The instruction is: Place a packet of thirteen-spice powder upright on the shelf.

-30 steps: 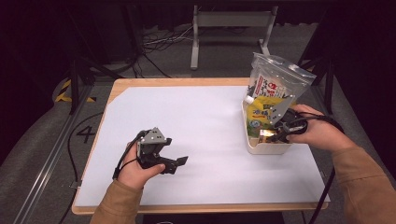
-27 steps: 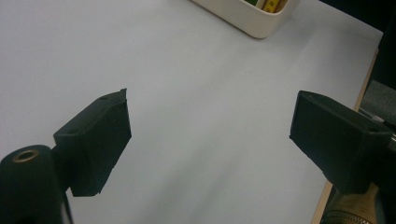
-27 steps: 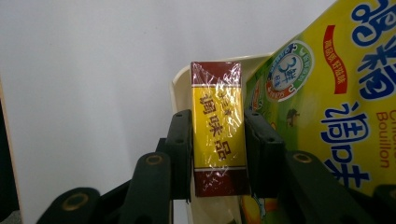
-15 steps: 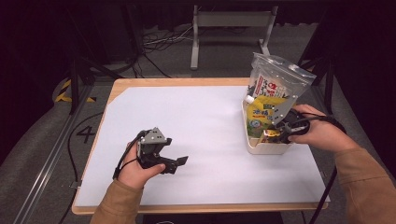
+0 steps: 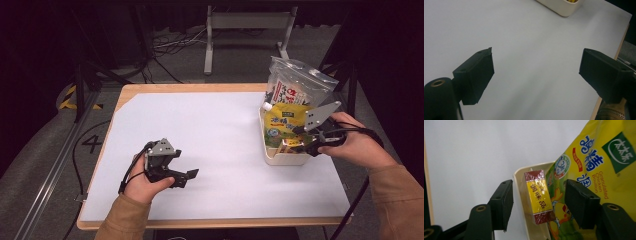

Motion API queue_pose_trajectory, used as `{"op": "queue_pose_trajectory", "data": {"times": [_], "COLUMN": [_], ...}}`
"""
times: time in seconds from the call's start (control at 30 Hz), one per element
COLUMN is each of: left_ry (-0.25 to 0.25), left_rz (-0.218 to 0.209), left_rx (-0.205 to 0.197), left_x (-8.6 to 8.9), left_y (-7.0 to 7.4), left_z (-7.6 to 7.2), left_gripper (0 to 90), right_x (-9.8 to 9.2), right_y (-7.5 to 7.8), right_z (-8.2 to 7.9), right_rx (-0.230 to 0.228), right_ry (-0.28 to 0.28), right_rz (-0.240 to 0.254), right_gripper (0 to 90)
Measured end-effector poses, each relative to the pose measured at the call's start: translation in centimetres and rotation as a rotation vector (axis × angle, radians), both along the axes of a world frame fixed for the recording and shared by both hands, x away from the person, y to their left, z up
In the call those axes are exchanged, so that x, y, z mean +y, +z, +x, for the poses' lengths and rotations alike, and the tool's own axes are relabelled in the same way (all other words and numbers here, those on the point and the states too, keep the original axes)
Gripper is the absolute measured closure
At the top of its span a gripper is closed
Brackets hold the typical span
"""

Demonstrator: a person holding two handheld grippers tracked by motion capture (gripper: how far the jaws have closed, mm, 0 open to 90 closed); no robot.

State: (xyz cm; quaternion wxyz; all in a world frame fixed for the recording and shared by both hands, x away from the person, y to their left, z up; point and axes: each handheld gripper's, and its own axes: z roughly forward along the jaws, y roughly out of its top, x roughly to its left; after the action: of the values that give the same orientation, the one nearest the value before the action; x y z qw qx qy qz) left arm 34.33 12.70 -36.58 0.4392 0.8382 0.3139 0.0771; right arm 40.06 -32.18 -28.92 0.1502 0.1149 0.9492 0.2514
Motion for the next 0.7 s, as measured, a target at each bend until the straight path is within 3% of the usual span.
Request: {"op": "queue_pose_trajectory", "data": {"times": [0.4, 0.7], "left_ry": [0.059, 0.079], "left_rz": [-0.015, -0.038], "left_rx": [-0.016, -0.02], "left_x": [2.9, 4.3], "left_y": [-0.3, -0.5], "left_z": [-1.0, -1.4], "left_gripper": [12.9, 12.5], "right_x": [-2.2, -3.3], "right_y": [0.5, 0.3], "right_z": [-2.7, -4.3], "right_rx": [-0.062, -0.092], "right_ry": [-0.102, -0.198], "right_rz": [0.216, 0.339], "right_gripper": [33.5, 30.7]}}
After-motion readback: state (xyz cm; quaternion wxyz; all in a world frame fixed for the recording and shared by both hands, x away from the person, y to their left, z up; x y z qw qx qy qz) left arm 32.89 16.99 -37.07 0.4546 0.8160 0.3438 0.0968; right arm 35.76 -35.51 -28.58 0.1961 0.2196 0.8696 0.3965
